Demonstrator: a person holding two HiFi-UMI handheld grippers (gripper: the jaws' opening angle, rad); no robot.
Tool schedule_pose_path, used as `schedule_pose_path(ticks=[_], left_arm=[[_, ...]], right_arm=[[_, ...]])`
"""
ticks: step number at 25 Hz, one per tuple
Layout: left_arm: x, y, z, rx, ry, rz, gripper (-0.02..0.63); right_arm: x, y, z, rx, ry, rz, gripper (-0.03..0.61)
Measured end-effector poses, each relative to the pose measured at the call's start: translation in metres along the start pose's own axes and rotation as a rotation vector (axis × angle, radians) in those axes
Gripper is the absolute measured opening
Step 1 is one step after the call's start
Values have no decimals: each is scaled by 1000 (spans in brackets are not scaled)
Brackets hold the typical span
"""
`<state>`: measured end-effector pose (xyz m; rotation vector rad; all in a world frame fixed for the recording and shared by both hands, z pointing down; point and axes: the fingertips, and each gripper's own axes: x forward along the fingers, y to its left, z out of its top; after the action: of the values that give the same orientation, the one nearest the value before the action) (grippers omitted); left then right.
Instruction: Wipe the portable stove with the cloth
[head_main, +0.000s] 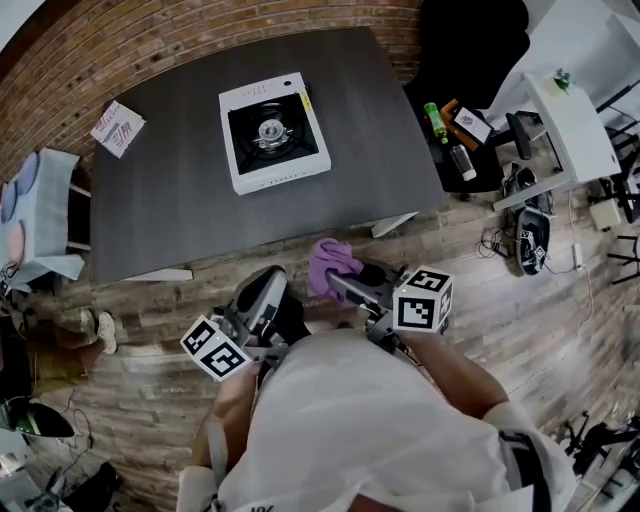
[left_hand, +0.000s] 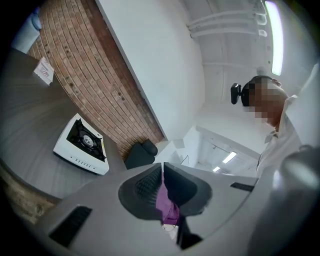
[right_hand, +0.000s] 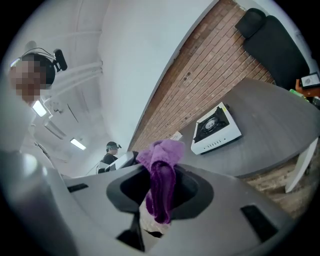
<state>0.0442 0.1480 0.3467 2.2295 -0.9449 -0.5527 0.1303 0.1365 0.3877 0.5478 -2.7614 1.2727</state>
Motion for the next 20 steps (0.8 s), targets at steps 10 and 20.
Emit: schedule_pose_path(ticks=[10,20], left_arm=[[20,83,86,-31,75,-82,18],[19,135,122,-81,115,-109,18]], right_arm=[[96,-15,53,26,-57,-99,103],[153,-17,73,64,-76,-89,108]])
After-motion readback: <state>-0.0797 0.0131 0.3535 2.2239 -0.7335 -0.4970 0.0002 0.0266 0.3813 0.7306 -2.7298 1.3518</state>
